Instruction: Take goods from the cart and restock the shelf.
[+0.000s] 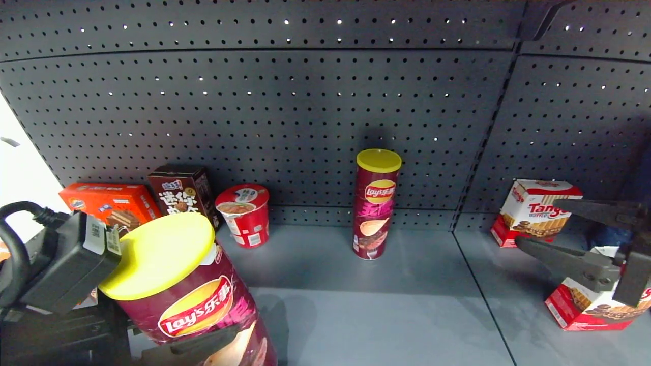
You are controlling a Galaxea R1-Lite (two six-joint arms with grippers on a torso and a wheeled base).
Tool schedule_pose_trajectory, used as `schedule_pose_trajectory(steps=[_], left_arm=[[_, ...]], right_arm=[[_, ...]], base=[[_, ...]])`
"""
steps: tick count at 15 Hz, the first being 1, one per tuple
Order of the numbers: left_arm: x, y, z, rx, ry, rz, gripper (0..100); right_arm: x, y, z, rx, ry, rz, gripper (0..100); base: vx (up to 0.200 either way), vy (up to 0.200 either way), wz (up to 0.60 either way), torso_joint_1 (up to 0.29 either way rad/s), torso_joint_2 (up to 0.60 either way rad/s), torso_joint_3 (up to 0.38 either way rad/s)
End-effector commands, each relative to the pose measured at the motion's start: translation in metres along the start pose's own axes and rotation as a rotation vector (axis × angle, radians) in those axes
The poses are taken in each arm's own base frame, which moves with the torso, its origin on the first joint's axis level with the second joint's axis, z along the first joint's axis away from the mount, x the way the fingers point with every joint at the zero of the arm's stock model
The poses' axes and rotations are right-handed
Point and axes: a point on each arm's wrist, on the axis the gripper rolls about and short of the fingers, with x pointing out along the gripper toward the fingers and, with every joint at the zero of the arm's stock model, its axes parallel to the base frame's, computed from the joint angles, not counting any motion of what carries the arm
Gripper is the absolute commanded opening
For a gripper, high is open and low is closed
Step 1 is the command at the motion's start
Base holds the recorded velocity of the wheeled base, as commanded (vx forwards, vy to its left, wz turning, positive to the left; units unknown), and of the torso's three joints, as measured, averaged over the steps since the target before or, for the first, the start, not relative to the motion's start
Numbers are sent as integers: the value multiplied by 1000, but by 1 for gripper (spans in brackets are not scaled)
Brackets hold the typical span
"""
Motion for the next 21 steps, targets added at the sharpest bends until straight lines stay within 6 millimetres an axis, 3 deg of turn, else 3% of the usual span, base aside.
schedule_pose_trajectory(steps=[1, 4, 9, 21], left_arm=[[5, 1, -1, -3, 19, -3, 0], [8, -3, 3, 9, 15, -30, 0], [7, -4, 0, 10, 22, -34, 0], [12, -5, -1, 14, 38, -46, 0]], right_arm=[[44, 1, 6, 1, 58, 47, 100], [75, -3, 11, -4, 47, 49, 100], [116, -5, -7, 3, 77, 78, 100], [172, -11, -32, -30, -56, 389, 100]], base=[[0, 0, 0, 0, 0, 0], [0, 0, 0, 0, 0, 0], [0, 0, 0, 0, 0, 0], [0, 0, 0, 0, 0, 0]])
